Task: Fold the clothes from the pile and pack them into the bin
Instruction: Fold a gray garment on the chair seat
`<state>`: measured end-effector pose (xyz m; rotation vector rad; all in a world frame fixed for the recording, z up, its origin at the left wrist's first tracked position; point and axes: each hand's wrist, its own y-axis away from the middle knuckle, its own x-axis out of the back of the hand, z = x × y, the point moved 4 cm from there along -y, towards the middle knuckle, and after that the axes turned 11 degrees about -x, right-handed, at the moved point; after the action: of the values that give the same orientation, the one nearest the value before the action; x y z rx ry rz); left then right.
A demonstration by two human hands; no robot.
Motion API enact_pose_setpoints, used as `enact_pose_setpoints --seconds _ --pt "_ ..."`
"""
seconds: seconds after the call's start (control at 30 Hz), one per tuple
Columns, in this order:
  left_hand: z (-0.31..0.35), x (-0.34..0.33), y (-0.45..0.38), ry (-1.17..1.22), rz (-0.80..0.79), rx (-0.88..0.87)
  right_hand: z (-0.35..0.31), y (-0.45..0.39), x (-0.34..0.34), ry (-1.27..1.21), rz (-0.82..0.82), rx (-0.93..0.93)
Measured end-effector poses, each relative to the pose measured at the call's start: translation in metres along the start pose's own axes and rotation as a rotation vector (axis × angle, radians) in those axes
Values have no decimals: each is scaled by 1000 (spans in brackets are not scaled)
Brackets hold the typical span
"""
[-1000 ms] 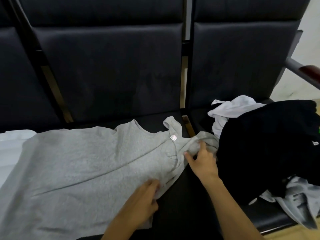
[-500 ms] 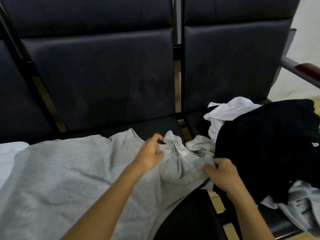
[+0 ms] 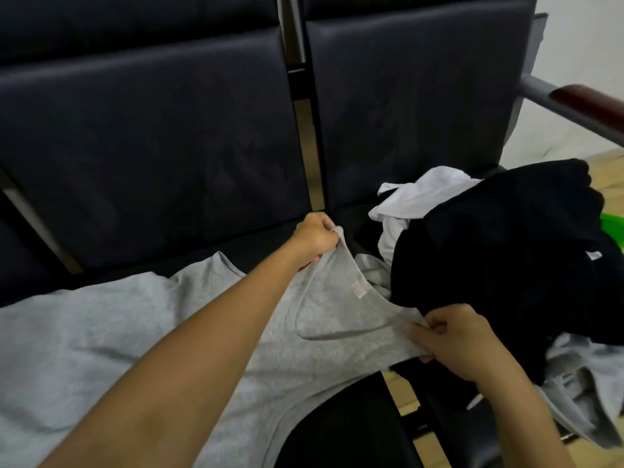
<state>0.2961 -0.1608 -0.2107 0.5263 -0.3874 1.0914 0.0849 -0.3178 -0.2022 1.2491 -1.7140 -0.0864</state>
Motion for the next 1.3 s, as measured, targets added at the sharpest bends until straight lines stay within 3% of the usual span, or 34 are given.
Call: enact_pose_setpoints --seconds 0.23,0.37,0.53,0.63,0.7,0.77,0.9,1.03,1.17,1.3 --pt "31 39 38 362 -207 81 -51 49 -6 -353 -392 295" --pt "-11 113 70 542 -48 92 -92 83 -52 -365 -548 471" --pt "-97 196 130 498 93 207 -125 123 -129 -191 -834 583" --pt "-151 228 161 66 45 327 -118 109 -137 -34 -696 568" --pt "-169 236 155 -258 105 211 -105 87 -130 207 -436 451" --pt "-166 220 136 -460 108 12 -89 70 -130 512 -294 286" --pt "-123 141 93 -713 -237 -344 -82 57 -153 635 -406 108" --pt "-96 78 63 -946 -512 -488 -88 48 -177 652 -354 154" --pt "-102 81 57 -908 -630 -398 -86 35 -179 458 -384 229" --pt "-97 125 71 -638 -388 -337 -81 12 -147 104 -277 351"
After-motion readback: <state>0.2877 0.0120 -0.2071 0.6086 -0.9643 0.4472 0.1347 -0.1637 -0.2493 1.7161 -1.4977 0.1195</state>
